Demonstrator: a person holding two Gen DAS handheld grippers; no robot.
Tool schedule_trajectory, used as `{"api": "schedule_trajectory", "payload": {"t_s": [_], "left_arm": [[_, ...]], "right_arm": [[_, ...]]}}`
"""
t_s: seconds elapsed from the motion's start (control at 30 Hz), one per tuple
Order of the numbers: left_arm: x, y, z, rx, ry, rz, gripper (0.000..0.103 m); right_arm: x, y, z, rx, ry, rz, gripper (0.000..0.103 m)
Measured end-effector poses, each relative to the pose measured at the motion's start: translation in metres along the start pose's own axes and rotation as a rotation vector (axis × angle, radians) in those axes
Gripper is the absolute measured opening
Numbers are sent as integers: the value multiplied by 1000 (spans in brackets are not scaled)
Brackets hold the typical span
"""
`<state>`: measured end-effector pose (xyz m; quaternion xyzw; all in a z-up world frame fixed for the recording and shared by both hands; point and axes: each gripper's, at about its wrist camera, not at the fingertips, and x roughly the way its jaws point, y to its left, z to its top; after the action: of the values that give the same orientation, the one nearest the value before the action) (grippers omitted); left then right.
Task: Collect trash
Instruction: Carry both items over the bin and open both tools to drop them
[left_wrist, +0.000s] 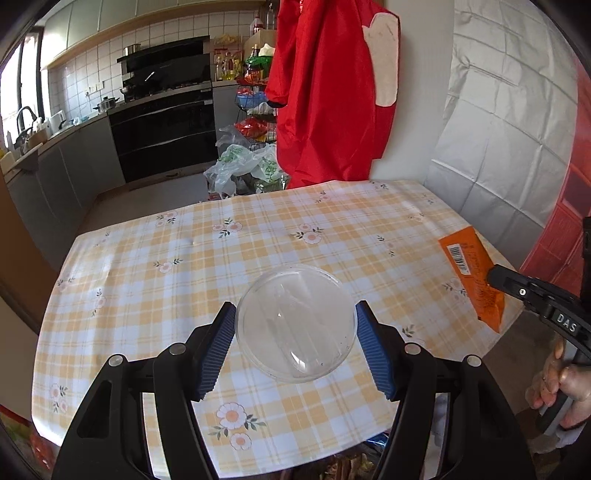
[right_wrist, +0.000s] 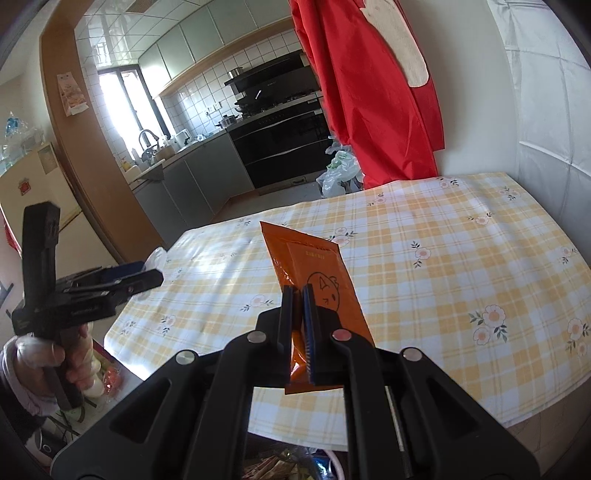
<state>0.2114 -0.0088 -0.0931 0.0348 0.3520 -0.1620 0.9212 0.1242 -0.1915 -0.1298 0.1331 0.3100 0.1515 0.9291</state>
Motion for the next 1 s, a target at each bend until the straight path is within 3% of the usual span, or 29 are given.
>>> {"api": "schedule_trajectory", "payload": {"t_s": [0.3, 0.53, 0.9, 1.0], "left_arm": [[-51, -24, -72, -95, 19, -125, 64], [-66, -40, -125, -110, 71, -138, 64], [-51, -56, -159, -104, 171, -171, 65], [-49, -58, -161, -106, 179, -174, 73]], "right_arm": [[-31, 22, -21, 9, -6, 35, 9], [-50, 36, -37, -1, -14, 62, 10], [-72, 44, -47, -14, -24, 81, 9], [-75, 44, -48, -14, -21, 79, 9]]}}
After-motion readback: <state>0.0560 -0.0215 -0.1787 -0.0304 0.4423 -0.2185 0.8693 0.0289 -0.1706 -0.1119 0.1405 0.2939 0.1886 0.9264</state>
